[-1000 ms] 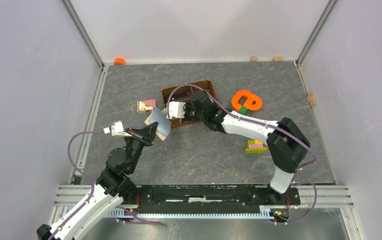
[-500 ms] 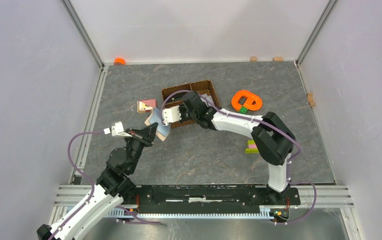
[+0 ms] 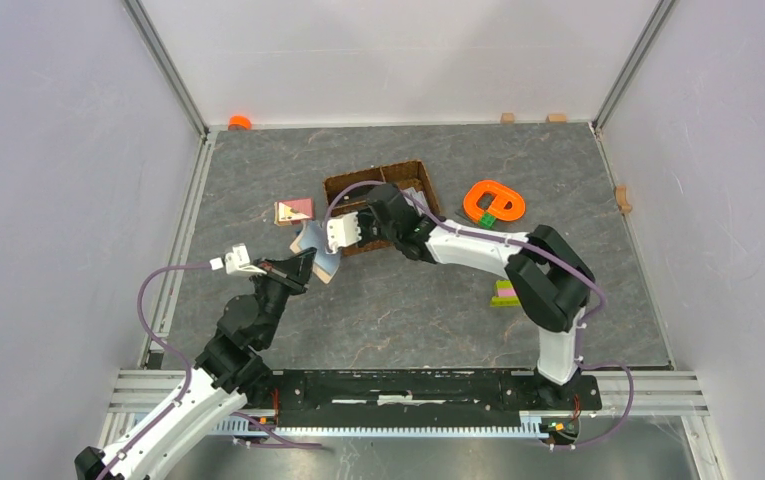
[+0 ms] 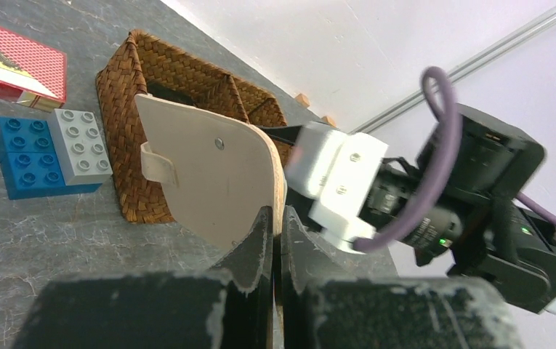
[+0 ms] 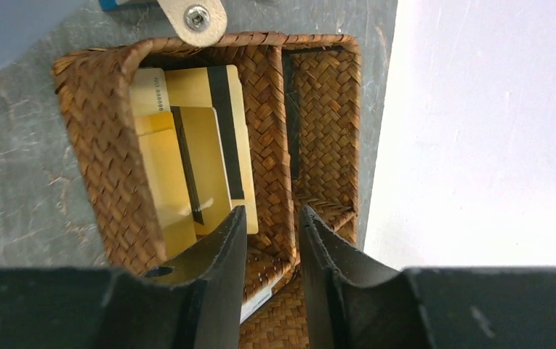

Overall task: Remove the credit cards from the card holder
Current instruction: Place the credit card in the storage box, then remove the credit card from the card holder.

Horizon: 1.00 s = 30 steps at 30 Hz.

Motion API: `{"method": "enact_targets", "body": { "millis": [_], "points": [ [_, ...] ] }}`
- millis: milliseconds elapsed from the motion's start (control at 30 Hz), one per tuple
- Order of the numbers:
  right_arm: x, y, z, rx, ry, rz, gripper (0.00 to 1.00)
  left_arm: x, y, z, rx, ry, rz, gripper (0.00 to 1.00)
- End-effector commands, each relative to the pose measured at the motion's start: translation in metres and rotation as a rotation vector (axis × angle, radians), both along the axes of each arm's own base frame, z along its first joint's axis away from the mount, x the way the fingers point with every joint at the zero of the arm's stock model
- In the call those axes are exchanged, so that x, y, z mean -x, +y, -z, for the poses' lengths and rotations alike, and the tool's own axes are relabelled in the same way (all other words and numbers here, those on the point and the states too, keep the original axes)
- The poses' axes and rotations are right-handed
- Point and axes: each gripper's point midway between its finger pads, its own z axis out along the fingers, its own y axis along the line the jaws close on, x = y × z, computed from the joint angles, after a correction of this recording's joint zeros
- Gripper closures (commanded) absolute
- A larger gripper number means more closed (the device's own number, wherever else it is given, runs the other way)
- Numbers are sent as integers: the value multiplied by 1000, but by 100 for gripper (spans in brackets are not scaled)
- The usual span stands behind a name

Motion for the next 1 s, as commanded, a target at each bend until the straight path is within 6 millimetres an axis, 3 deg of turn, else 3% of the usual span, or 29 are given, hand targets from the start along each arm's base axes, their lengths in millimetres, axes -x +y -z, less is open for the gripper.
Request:
{"method": "enact_targets", "body": {
  "millis": [0, 133, 367, 533, 700, 767, 833, 900, 967],
  "points": [
    [19, 7, -82, -258, -56, -24, 61, -2, 2, -13, 53, -31, -19, 98],
    [38, -12, -114, -481, 26, 78, 55, -1, -6, -15, 42, -49, 22, 98],
    [106, -31, -133, -760, 367, 83, 64, -1, -17, -11, 43, -53, 70, 98],
    [143, -63, -125, -834, 484, 117, 65, -1, -23, -9, 19, -56, 99, 98],
    [169, -100, -95, -938, 486, 147, 60, 6, -45, -21, -29, -135, 225, 98],
    [165, -118, -84, -1046, 496, 257, 57, 7, -51, -21, -42, -134, 255, 98],
    [156, -133, -78, -1171, 526, 389, 40, 6, -59, -18, -47, -122, 284, 98],
    [148, -139, -64, -1170, 556, 503, 33, 5, -68, -17, -49, -114, 324, 98],
    [147, -133, -56, -1099, 584, 523, 29, 7, -78, -16, -59, -102, 373, 98]
  ]
}}
